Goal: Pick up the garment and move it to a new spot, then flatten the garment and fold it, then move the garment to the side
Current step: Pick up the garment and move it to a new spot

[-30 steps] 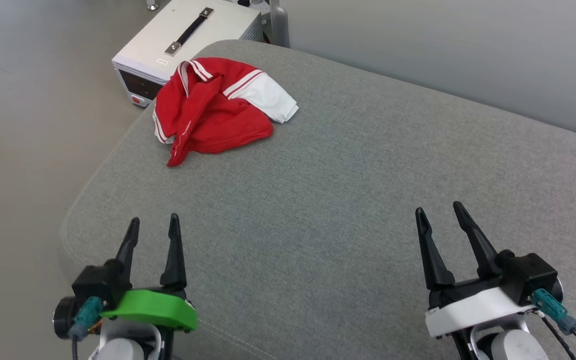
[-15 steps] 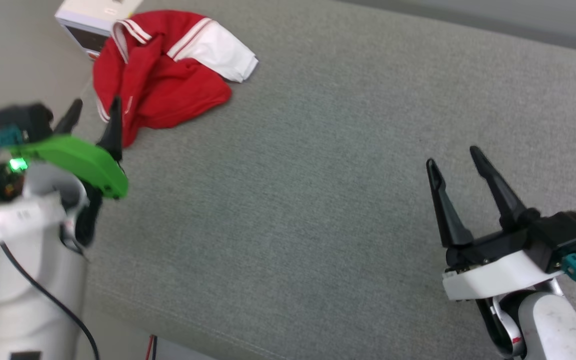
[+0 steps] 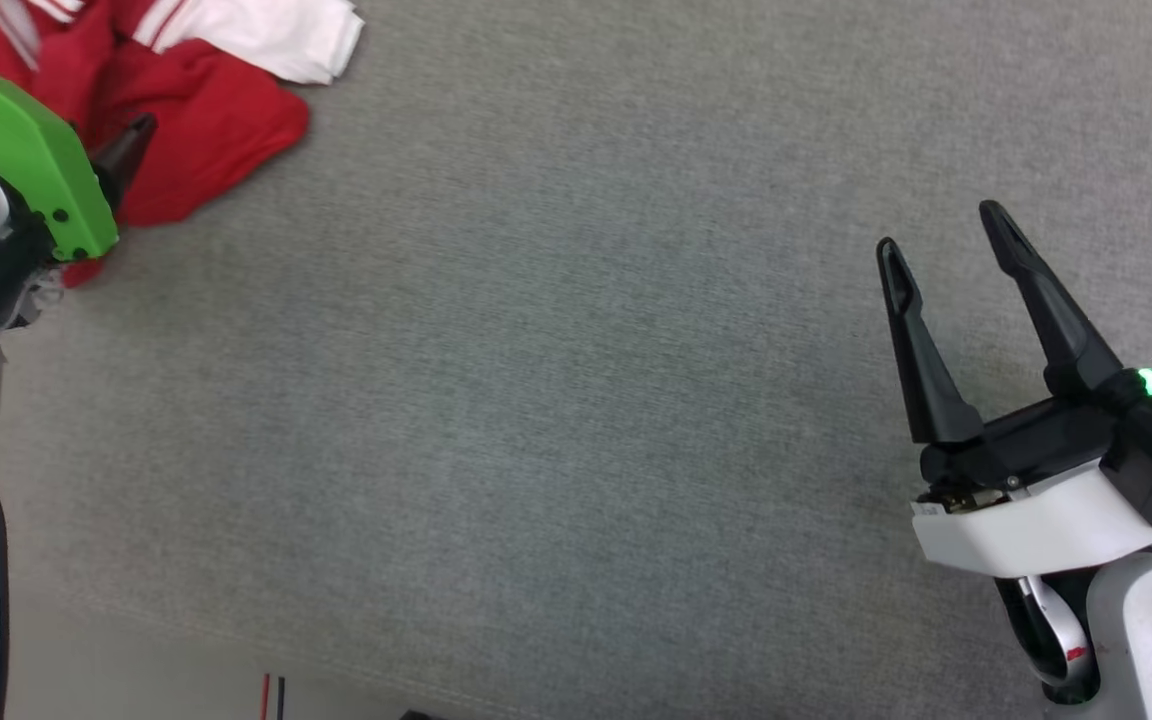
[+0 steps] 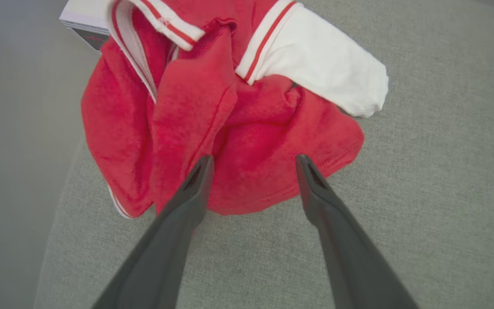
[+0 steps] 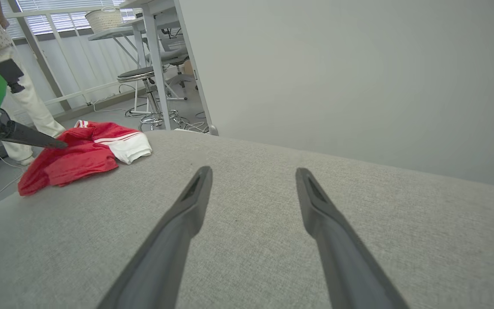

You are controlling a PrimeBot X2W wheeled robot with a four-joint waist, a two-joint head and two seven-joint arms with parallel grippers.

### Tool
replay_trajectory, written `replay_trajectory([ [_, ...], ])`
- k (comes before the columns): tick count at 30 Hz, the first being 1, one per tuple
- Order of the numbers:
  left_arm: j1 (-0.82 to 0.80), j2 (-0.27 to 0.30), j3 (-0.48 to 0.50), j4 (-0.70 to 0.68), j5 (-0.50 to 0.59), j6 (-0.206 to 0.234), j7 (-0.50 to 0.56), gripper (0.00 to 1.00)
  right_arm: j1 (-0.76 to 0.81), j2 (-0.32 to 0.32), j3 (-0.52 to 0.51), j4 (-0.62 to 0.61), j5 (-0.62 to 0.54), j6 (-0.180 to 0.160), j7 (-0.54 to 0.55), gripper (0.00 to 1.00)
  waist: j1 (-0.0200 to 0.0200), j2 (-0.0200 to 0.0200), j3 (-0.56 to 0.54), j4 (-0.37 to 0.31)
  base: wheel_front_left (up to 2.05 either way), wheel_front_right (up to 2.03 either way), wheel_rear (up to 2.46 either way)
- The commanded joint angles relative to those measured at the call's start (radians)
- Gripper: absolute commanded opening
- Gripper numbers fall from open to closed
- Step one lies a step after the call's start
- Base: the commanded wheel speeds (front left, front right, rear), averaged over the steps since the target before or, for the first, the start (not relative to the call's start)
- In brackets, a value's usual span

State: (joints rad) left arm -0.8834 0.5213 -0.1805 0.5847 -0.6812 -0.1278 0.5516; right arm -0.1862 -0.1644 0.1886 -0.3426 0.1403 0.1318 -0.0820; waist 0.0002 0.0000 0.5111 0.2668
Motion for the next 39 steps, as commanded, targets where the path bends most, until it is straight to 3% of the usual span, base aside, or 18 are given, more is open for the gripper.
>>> replay_trajectory([
  [1,-0.028,0.01,-0.003,0.02,-0.017,-0.003,0.02,1.0,-0.013,-0.002,-0.003,-0.014,-0.014,-0.001,0.006,1.0,-0.0002,0.0,0.073,-0.061,0.0,0.0,0.0],
  [18,-0.139,0.027,-0.046,0.275,-0.137,-0.003,0.158,1.0,-0.031,-0.021,-0.009,-0.075,-0.033,-0.001,0.031,1.0,-0.0002,0.0,0.157,-0.103,0.0,0.0,0.0],
  [19,-0.14,0.021,-0.051,0.284,-0.154,-0.003,0.184,0.0,-0.031,-0.022,-0.011,-0.077,-0.035,-0.001,0.033,1.0,-0.0002,0.0,0.158,-0.101,0.0,0.0,0.0],
  [22,-0.142,0.018,-0.064,0.282,-0.185,-0.003,0.209,0.0,-0.029,-0.024,-0.014,-0.083,-0.038,-0.001,0.039,1.0,-0.0002,0.0,0.157,-0.096,0.0,0.0,0.0],
  [28,-0.151,0.031,-0.095,0.262,-0.192,-0.003,0.1,0.0,-0.031,-0.026,-0.019,-0.074,-0.04,-0.001,0.042,1.0,-0.0002,0.0,0.133,-0.084,0.0,0.0,0.0],
  [39,-0.182,0.119,-0.149,0.21,-0.111,-0.003,-0.34,0.0,-0.02,0.012,-0.029,0.027,-0.016,-0.001,-0.025,1.0,-0.0002,0.0,-0.022,-0.103,0.0,0.0,0.0],
])
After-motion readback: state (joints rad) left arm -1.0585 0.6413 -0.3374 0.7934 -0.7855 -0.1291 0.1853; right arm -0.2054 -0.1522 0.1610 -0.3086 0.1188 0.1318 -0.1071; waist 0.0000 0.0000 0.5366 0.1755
